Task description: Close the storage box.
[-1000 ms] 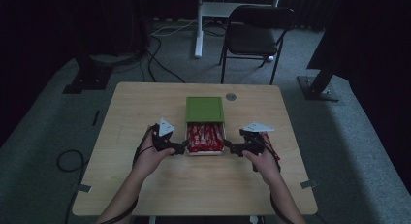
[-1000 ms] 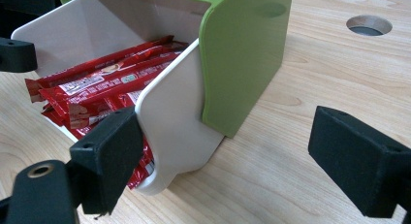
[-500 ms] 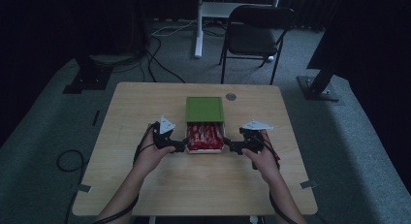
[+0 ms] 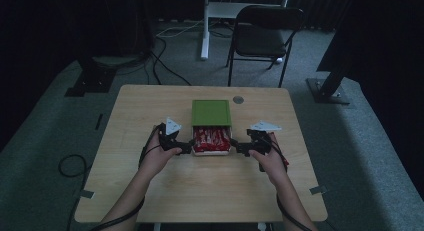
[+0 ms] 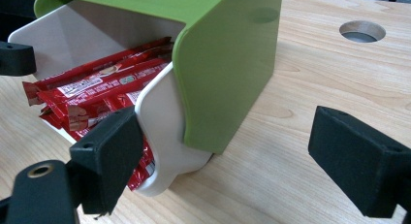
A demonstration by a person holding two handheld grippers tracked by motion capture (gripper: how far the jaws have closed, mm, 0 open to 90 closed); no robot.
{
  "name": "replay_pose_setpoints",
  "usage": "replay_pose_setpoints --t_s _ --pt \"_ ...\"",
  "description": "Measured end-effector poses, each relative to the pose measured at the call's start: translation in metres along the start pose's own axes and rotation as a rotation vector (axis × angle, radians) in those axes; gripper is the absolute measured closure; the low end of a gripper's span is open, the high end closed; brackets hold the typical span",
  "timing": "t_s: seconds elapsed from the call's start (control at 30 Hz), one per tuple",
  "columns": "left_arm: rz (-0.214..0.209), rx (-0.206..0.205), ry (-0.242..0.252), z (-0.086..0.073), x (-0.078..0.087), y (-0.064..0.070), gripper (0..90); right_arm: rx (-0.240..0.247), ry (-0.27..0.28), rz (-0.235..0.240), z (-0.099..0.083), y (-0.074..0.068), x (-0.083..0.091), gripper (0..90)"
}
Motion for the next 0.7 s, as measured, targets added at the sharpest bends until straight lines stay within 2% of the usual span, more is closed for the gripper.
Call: replay_pose_setpoints --t_s 0.27,0.7 --pt "0.016 -0.008 -0.004 0.0035 -0.0035 -0.0048 5.0 -0.014 0.001 -0.003 0.0025 0.0014 -0.0046 12.2" --pt "0.03 -0.011 0.003 0.0068 -0.0082 -0.0094 4.9 -0.01 0.004 -0.028 0.0071 0.0037 -0.0102 11.8"
Point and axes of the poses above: each handheld gripper's, and its own axes: x roughly backward along the jaws, z roughly out of its top, y roughly to its right, the point moved 6 cm from there along -x, roughly forward along the jaws, and after that the axes turned 10 degrees about -z, right-handed, at the moved point
